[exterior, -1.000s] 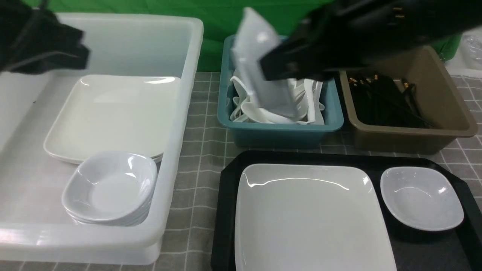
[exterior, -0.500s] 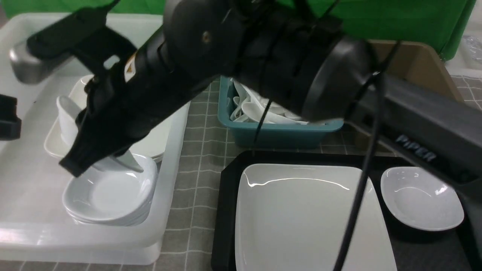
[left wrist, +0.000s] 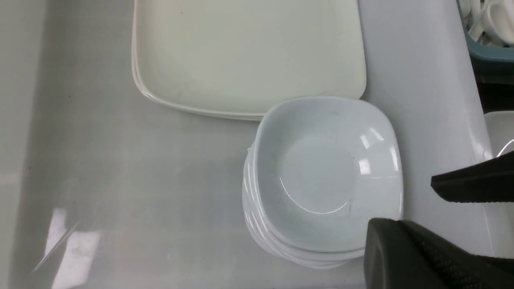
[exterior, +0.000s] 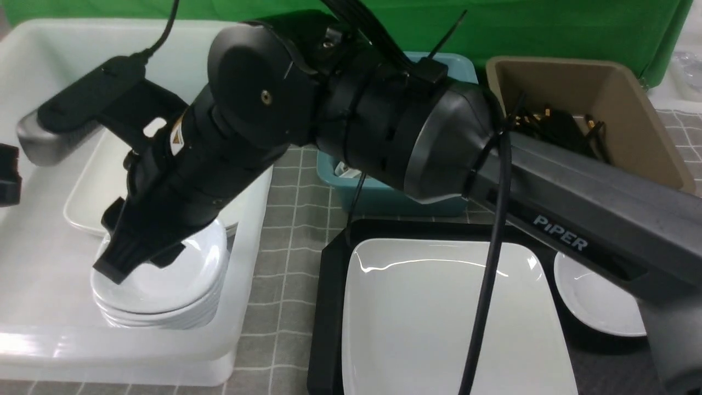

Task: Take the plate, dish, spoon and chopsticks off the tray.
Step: Use the right arm to put the small plate into the large storage box on the left, then use the right arm to grab a small plate from the dinner plate

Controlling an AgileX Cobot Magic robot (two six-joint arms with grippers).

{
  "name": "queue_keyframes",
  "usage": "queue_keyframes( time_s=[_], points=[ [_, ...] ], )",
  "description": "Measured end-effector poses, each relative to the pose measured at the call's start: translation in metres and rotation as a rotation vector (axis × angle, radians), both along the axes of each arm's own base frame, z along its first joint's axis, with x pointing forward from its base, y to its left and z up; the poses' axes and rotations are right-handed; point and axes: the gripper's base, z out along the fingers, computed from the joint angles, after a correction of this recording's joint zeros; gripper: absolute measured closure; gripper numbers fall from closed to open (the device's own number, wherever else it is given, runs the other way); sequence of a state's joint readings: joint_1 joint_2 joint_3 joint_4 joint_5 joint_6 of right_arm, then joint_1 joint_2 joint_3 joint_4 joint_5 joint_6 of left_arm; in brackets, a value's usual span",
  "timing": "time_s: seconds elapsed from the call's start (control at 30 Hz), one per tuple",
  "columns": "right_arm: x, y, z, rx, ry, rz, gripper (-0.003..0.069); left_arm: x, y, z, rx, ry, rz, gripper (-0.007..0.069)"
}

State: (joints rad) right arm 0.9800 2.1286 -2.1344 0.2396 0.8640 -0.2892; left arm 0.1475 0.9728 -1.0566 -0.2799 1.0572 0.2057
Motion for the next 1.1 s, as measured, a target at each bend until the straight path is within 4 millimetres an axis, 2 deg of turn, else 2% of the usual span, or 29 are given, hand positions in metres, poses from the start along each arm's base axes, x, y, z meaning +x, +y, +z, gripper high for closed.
queue_keyframes(
  time_s=[0.03,0.1,0.2,0.27,0.33,0.37,0.43,0.47,0.5,0.53,0.63,0.67,0.7,0.73,0.77,0.87,0.97,1.1],
  points=[
    [0.000,-0.004,0.002,-0.035,-0.003,-0.008,0.0283,0.000,-0.001,0.000,0.000,0.000,-0.006,0.0624],
    [0.002,-0.019,0.014,-0.127,-0.040,-0.046,0.0342,0.000,-0.007,0.000,0.002,-0.001,-0.041,0.0624],
    [0.016,-0.060,0.043,-0.277,-0.146,-0.170,0.0533,0.000,-0.028,0.001,-0.019,-0.016,-0.157,0.0624],
    [0.029,-0.095,0.067,-0.292,-0.204,-0.286,0.0602,-0.002,-0.048,0.002,-0.047,-0.028,-0.281,0.0624],
    [0.037,-0.120,0.080,-0.293,-0.219,-0.351,0.0620,-0.003,-0.064,0.001,-0.066,-0.021,-0.371,0.0624],
    [0.042,-0.149,0.091,-0.288,-0.217,-0.414,0.0627,-0.005,-0.082,-0.002,-0.075,-0.003,-0.462,0.0624],
    [0.044,-0.177,0.094,-0.304,-0.196,-0.467,0.0629,-0.005,-0.100,-0.007,-0.076,0.026,-0.536,0.0624],
    [0.045,-0.199,0.087,-0.339,-0.162,-0.508,0.0629,-0.003,-0.114,-0.014,-0.065,0.055,-0.591,0.0624],
    [0.043,-0.200,0.089,-0.332,-0.165,-0.510,0.0629,-0.004,-0.116,-0.014,-0.063,0.054,-0.600,0.0624],
    [0.041,-0.234,0.072,-0.391,-0.089,-0.585,0.0618,-0.003,-0.140,-0.026,-0.040,0.091,-0.686,0.0624],
    [0.036,-0.274,0.035,-0.494,0.031,-0.667,0.0557,0.001,-0.176,-0.044,-0.025,0.112,-0.783,0.0624],
    [0.034,-0.277,0.033,-0.498,0.038,-0.674,0.0551,0.000,-0.178,-0.044,-0.027,0.105,-0.788,0.0624],
    [0.030,-0.294,0.012,-0.538,0.091,-0.705,0.0498,0.001,-0.196,-0.053,-0.026,0.099,-0.823,0.0624],
    [0.028,-0.303,0.005,-0.544,0.109,-0.732,0.0471,0.003,-0.201,-0.057,-0.026,0.103,-0.829,0.0624],
    [0.025,-0.316,-0.013,-0.558,0.139,-0.766,0.0414,0.004,-0.215,-0.065,-0.026,0.090,-0.848,0.0624],
    [0.018,-0.337,-0.053,-0.574,0.188,-0.814,0.0272,0.011,-0.236,-0.078,-0.033,0.041,-0.860,0.0624],
    [0.011,-0.343,-0.086,-0.572,0.205,-0.806,0.0173,0.025,-0.252,-0.087,-0.064,-0.059,-0.821,0.0624],
    [0.010,-0.341,-0.107,-0.550,0.198,-0.792,0.0144,0.037,-0.260,-0.088,-0.094,-0.175,-0.783,0.0623]
  ],
)
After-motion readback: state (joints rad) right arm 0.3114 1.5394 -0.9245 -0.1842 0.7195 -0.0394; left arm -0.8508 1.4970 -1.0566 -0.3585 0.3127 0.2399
